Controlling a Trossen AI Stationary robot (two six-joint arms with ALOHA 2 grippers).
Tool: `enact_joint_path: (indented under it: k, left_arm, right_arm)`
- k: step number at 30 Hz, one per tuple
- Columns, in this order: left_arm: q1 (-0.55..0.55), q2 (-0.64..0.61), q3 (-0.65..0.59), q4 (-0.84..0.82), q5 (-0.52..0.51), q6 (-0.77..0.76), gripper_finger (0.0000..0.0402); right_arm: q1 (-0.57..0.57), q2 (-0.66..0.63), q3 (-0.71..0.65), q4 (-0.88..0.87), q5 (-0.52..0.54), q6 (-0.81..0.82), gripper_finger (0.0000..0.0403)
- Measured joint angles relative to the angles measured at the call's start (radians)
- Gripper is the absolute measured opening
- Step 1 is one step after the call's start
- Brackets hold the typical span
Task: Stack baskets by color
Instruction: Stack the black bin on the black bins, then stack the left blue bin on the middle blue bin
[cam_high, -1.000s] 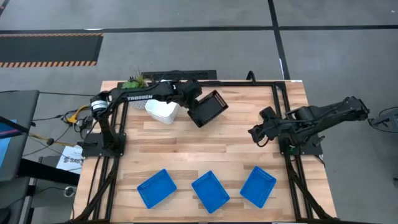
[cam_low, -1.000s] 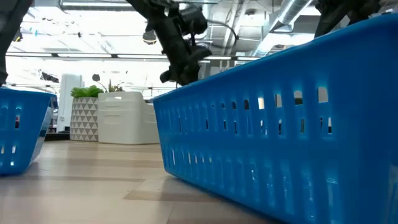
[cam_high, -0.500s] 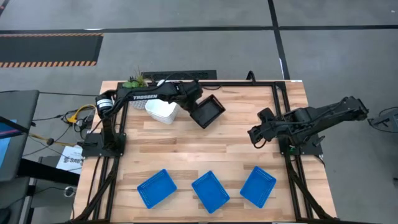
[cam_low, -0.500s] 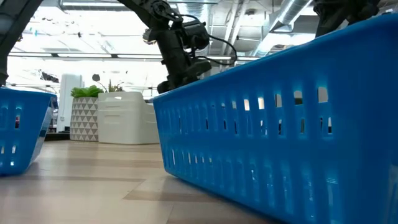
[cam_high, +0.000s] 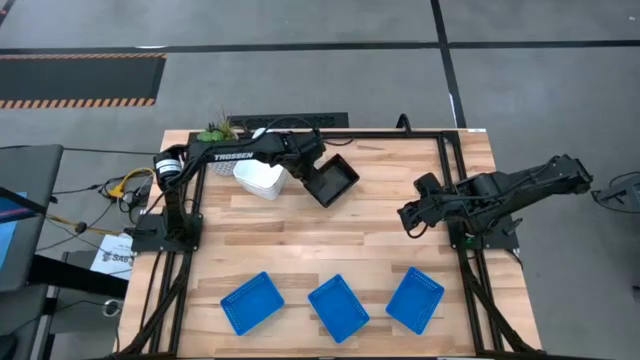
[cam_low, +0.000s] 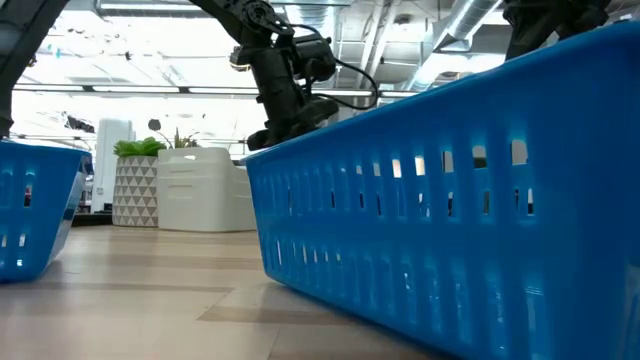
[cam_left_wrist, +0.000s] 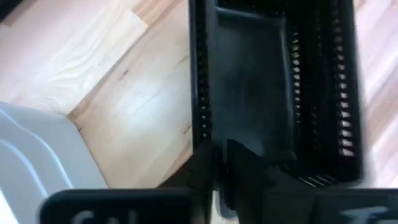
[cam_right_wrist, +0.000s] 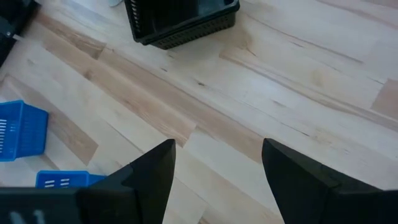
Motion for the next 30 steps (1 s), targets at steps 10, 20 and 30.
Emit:
enact_joint_path:
  k: [10, 20, 30]
  left_arm:
    - [0.003, -0.006, 0.07, -0.123, 0.031, 0.057, 0.0185]
    - [-0.132, -0.173, 0.354, -0.611, 0.08, 0.064, 0.0212]
    - [-0.564, -0.481, 0.024, -0.606, -0.023, -0.461, 0.0213]
  right_arm:
    - [0.0, 0.0, 0.0, 0.0, 0.001, -0.008, 0.0264]
    - [0.0, 0.015, 0.0, -0.002, -0.01, -0.016, 0.0264]
    - [0.0, 0.035, -0.001, 0.01, -0.023, -0.053, 0.0264]
